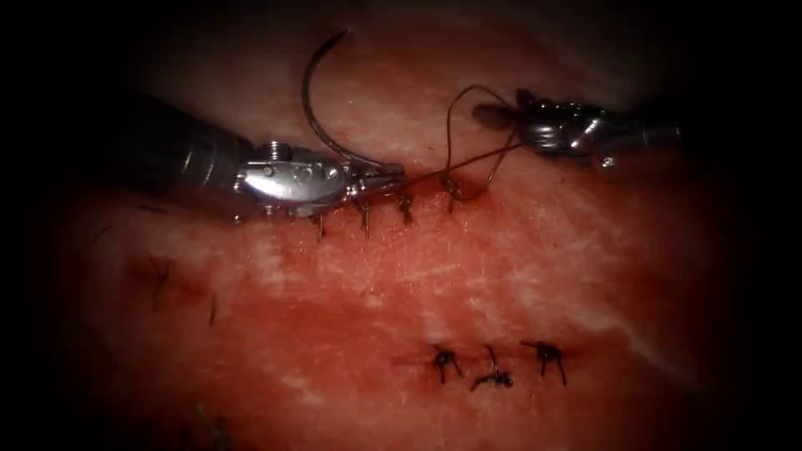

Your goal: Wound Closure

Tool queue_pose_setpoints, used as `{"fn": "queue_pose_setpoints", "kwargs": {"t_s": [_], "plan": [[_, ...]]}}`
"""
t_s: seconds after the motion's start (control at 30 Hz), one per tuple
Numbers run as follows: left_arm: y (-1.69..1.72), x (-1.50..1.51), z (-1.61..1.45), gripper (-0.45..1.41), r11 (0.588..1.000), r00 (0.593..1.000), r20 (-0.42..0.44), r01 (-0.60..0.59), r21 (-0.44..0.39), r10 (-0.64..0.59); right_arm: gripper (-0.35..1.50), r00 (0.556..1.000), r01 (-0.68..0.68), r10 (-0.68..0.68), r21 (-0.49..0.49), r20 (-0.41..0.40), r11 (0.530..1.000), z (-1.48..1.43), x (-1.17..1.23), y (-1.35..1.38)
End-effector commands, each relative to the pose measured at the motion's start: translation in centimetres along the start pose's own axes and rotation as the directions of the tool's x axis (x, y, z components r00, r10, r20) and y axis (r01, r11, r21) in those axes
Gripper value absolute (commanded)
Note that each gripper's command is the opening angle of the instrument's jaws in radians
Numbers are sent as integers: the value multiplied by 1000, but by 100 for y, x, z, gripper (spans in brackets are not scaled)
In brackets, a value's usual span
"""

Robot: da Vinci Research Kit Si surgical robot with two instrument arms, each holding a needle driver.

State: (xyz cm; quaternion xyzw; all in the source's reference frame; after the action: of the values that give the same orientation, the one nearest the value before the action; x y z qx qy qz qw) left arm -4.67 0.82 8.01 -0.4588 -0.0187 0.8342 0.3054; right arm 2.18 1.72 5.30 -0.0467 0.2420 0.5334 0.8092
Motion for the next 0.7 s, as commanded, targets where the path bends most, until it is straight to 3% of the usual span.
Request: {"fn": "queue_pose_setpoints", "kwargs": {"t_s": [0.03, 0.17, 0.23, 0.27, 0.3, 0.33, 0.43, 0.5, 0.57, 0.6, 0.7], "plan": [[6, -6, 6, -45, 1000, 1000, 1, 1, -1, -1, 98, 1000, 7, -7, 1, 2, 1000, 7, -4, -6], [6, -6, 5, -45, 1000, 1000, 1, 0, -1, 0, 86, 993, 106, -106, -6, 52, 994, 19, -10, -4], [6, -6, 5, -45, 1000, 1000, 1, 0, -1, 0, 61, 988, 137, -136, -8, 75, 990, 26, -13, -4], [6, -6, 5, -45, 1000, 1000, 1, 0, -1, 0, 61, 988, 137, -136, -8, 75, 990, 26, -13, -4], [6, -6, 5, -45, 1000, 1000, 1, 0, -1, 0, 39, 986, 151, -150, -8, 79, 989, 28, -14, -4], [6, -6, 5, -45, 1000, 1000, 1, 0, -1, 0, 34, 986, 151, -150, -11, 79, 988, 28, -14, -4], [6, -6, 4, -45, 1000, 1000, 1, 0, -2, 0, 56, 985, 151, -150, -13, 80, 988, 26, -15, -5], [6, -6, 4, -45, 1000, 1000, 1, 0, -2, 0, 53, 985, 152, -150, -16, 83, 988, 26, -15, -5], [6, -6, 4, -45, 1000, 1000, 1, 0, -2, 0, 17, 984, 154, -152, -14, 93, 988, 23, -16, -6], [5, -6, 4, -45, 1000, 1000, 0, 0, -3, 0, -35, 983, 154, -152, -8, 98, 988, 19, -15, -8], [4, -6, 3, -45, 1000, 1000, 0, 0, -4, 0, -35, 983, 156, -156, 9, 100, 988, 15, -12, -10]]}}
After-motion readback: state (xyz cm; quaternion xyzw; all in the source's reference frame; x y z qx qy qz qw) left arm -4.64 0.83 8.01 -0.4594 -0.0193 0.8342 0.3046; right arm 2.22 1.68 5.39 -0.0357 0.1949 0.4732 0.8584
